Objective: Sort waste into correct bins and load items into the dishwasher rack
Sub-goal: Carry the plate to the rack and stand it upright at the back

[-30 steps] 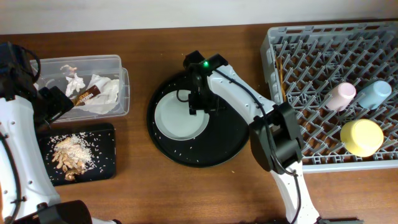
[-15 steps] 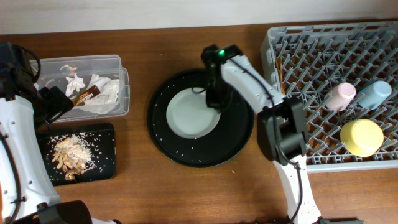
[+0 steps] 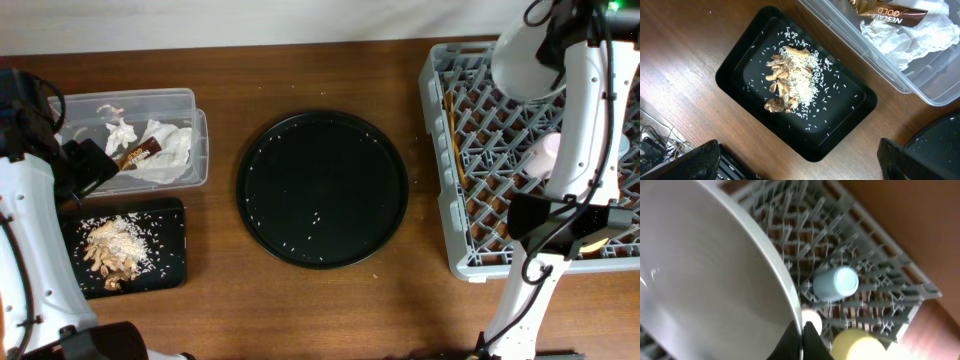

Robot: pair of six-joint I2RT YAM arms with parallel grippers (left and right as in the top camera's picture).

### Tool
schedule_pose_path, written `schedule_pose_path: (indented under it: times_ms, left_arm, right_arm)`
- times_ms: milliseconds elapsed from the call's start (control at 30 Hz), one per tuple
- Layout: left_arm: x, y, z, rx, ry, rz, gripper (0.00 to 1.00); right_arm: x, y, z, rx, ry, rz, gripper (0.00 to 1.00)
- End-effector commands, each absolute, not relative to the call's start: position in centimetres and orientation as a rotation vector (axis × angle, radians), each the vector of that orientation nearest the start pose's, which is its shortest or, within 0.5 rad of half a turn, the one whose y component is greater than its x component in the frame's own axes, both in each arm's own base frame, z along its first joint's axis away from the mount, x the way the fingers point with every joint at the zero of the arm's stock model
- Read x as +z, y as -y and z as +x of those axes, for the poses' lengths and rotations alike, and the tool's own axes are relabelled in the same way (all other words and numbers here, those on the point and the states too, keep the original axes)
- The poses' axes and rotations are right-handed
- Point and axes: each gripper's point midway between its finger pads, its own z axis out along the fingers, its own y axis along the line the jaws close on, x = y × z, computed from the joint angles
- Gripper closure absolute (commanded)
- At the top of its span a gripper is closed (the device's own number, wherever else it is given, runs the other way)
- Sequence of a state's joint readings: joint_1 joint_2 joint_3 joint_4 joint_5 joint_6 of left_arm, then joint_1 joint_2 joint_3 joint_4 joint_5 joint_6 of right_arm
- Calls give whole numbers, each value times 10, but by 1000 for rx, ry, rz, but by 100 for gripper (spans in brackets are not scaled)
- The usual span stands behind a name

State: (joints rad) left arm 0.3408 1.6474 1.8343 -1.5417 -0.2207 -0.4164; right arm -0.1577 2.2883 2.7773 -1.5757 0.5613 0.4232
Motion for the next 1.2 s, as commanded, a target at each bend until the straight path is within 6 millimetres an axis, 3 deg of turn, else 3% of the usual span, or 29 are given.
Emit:
schedule_pose_path:
  times_ms: [0,100,200,300,500,567,600,633,667,733,767,833,867,900,1000,1033,1100,1167]
  left_arm:
    - [248,-144,289,313,-2668,-1119,1]
    - [248,-144,289,313,-2668,-1119,1]
    - [248,-144,289,313,-2668,-1119,1]
    - [248,-144,289,313,-2668,-1119,0]
    - [248,-144,289,313,-2668,-1119,1]
    - [248,-144,289,313,-2668,-1119,1]
    - [248,-144,289,313,-2668,-1120,1]
    - [248,-144,289,313,-2668,-1120,1]
    - [248,-144,289,313,-2668,-1119,1]
    - [248,-144,289,313,-2668,-1120,1]
    - [248,-144,289,313,-2668,-1120,1]
    - [248,-144,289,313,-2668,-1120,1]
    - [248,-144,289,313,-2668,-1120,1]
    - [248,-144,289,313,-2668,-1120,1]
    - [248,-144,289,313,-2668,-1120,1]
    - [248,-144,289,313,-2668,-1119,1]
    - [248,-144,289,313,-2668,-1119,1]
    - [248,-144,289,313,-2668,-1119,1]
  right_arm:
    - [282,178,466,-727,-2311,938,96]
    - [234,173,482,-701,-2398,921,96]
    - [209,157,493,-670,-2442,879,96]
    - [207,134,508,-671,-2462,736,96]
    - [208,127,512,-701,-2518,563,95]
    - [206,100,511,-514,-2592,516,76]
    - [214,96,507,-475,-2592,516,60]
    - [240,87,490,-382,-2564,604,18]
    - [262,76,479,-279,-2547,603,4]
    - [314,59,445,-126,-2477,637,2]
    - [345,43,413,-9,-2459,626,2]
    - [377,25,348,84,-2480,576,2]
    - [382,9,333,137,-2498,467,2]
    - [382,-5,311,155,-2515,415,2]
    - [353,-30,256,175,-2615,322,2]
    - [343,-35,248,181,-2628,291,2]
    - [301,-40,224,166,-2739,257,2]
    - [277,-40,222,139,-2824,266,2]
